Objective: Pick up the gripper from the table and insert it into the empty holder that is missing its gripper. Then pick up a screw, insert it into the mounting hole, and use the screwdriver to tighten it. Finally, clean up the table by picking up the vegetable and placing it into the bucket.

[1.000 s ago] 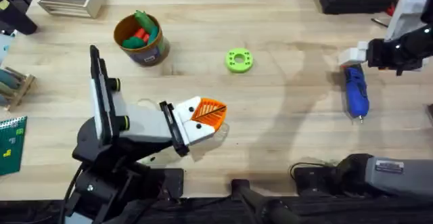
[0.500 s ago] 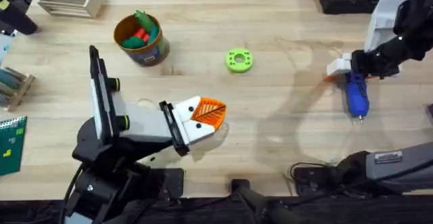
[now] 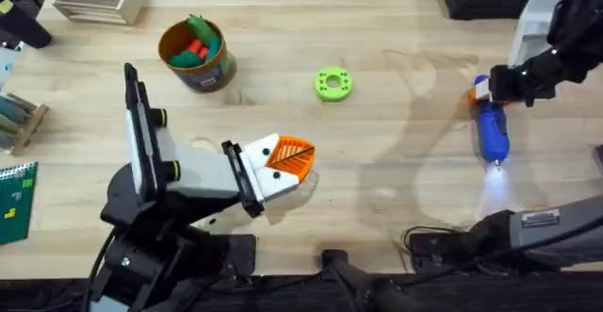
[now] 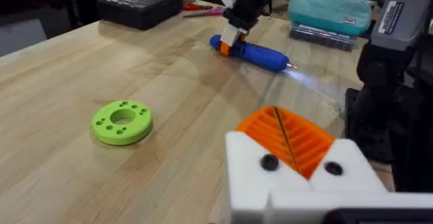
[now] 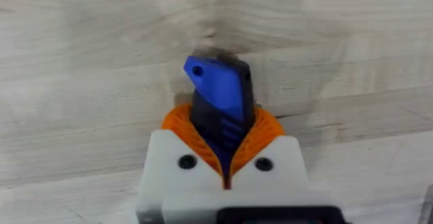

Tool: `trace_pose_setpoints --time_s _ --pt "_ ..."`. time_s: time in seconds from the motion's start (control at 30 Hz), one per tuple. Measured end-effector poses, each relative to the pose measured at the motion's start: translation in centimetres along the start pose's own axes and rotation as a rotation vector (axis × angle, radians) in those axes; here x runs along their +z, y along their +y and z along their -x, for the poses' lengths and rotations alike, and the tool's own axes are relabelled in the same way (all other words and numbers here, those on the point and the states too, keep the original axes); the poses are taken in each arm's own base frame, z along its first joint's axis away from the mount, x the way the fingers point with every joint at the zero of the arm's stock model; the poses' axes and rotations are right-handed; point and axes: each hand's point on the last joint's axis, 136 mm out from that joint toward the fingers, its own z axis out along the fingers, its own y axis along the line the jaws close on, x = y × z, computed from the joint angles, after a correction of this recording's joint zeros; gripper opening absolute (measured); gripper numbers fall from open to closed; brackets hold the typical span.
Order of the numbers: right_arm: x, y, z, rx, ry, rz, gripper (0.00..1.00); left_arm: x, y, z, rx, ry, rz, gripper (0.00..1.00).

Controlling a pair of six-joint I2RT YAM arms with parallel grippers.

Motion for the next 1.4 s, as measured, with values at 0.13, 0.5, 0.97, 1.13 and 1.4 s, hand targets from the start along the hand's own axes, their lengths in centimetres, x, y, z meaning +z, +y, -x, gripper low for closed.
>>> trace_pose_setpoints --time_s 0.13,0.5,0.97,1.13,1.4 --pt "-0.3 0.1 -0.8 -0.001 0.044 0.009 0.027 0.0 0.0 0.0 0.000 0.000 0.000 0.006" --pt "-12.8 -1.1 2.0 0.140 -0.201 -0.049 0.027 0.0 0.0 0.0 0.000 0.000 0.003 0.006" --pt "-32.5 6.1 -0.3 0.242 -1.051 0.183 0.027 0.0 0.0 0.0 0.000 0.000 0.003 0.005" --pt "-35.4 13.8 -1.1 0.207 -1.265 0.655 0.027 0.0 0.0 0.0 0.000 0.000 0.003 0.005" --pt "-36.7 22.3 -2.0 0.017 -1.190 0.962 0.027 0.0 0.1 0.0 0.000 0.000 0.006 0.005"
